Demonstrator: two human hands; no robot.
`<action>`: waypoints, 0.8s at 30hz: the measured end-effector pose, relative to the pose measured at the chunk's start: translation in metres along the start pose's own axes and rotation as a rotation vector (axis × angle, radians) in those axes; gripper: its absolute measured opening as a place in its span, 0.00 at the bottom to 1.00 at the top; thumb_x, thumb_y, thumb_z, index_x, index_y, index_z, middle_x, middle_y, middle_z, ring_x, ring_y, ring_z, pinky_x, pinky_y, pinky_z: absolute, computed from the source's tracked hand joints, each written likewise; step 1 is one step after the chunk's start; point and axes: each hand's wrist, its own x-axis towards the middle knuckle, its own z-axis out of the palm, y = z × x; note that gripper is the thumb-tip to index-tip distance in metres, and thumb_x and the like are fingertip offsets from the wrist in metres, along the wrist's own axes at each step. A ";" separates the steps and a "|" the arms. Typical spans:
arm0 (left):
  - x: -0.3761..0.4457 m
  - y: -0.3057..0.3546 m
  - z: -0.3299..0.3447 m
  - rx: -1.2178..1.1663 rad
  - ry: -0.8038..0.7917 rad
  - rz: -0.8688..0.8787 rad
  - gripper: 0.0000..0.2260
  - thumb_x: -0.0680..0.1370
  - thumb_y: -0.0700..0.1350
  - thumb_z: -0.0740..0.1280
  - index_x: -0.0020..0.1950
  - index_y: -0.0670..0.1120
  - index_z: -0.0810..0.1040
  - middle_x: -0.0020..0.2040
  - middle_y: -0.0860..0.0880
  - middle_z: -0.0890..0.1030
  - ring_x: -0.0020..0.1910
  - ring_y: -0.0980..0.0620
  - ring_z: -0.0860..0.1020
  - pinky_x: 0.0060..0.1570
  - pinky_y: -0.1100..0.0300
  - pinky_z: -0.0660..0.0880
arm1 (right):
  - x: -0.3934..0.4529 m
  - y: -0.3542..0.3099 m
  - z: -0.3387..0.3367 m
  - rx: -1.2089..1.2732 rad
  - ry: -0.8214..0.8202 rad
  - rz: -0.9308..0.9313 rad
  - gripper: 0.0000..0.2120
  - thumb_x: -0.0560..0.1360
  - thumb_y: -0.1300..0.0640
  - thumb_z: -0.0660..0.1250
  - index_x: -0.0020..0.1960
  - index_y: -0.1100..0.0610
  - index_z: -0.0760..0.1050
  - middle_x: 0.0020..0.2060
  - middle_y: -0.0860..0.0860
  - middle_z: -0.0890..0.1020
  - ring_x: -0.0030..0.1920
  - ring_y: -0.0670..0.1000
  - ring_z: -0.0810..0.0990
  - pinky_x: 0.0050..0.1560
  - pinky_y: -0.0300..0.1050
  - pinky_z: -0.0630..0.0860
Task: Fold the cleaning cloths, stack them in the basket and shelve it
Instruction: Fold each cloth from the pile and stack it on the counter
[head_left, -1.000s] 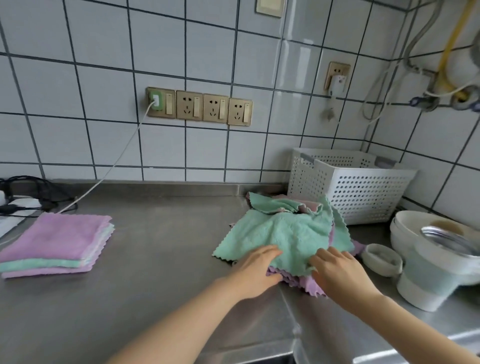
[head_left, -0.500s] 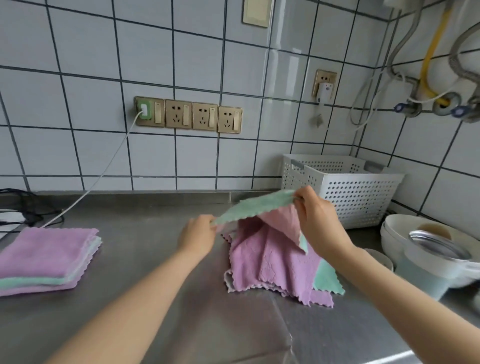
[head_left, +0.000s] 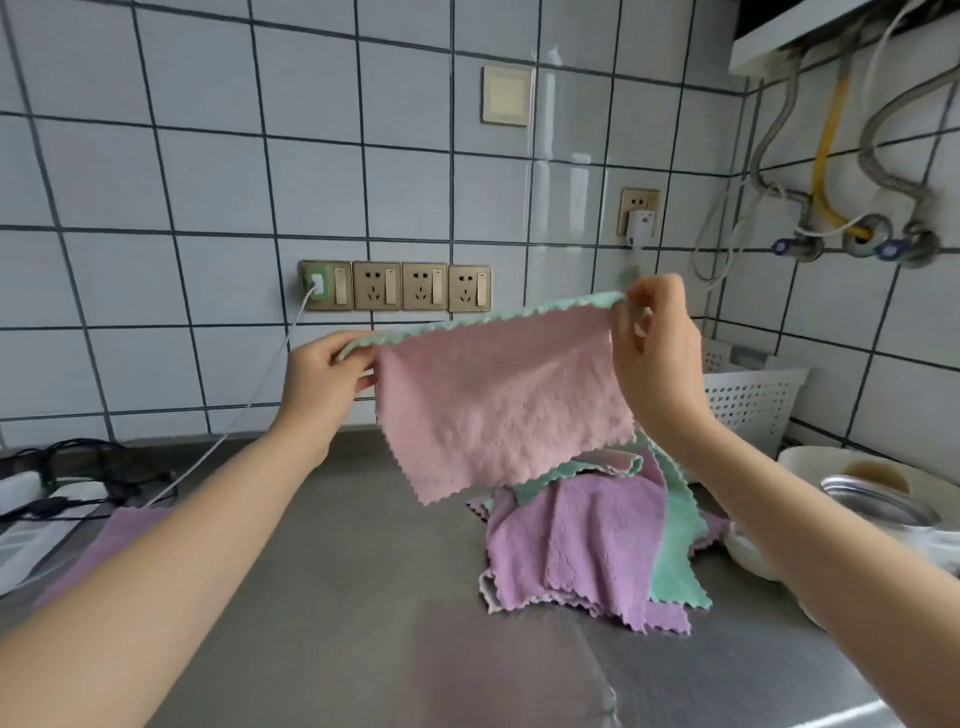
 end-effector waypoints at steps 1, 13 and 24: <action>-0.003 0.003 -0.010 -0.018 0.021 -0.014 0.05 0.76 0.39 0.68 0.45 0.48 0.82 0.47 0.48 0.84 0.47 0.49 0.83 0.50 0.56 0.79 | -0.003 -0.004 0.001 0.030 -0.002 0.026 0.03 0.80 0.59 0.58 0.52 0.58 0.64 0.39 0.50 0.73 0.35 0.41 0.70 0.34 0.31 0.68; -0.040 0.024 -0.100 -0.093 -0.057 -0.299 0.10 0.75 0.42 0.69 0.34 0.45 0.76 0.29 0.47 0.80 0.24 0.55 0.78 0.24 0.66 0.72 | -0.044 -0.033 0.047 0.393 -0.338 0.224 0.07 0.75 0.64 0.67 0.42 0.54 0.74 0.32 0.54 0.77 0.32 0.48 0.73 0.35 0.39 0.70; -0.082 -0.130 -0.165 0.752 -0.161 -0.479 0.17 0.72 0.42 0.70 0.28 0.45 0.65 0.24 0.49 0.66 0.27 0.50 0.66 0.32 0.59 0.61 | -0.151 0.053 0.129 0.166 -0.914 0.620 0.04 0.70 0.62 0.74 0.40 0.61 0.79 0.26 0.48 0.79 0.25 0.42 0.75 0.29 0.34 0.71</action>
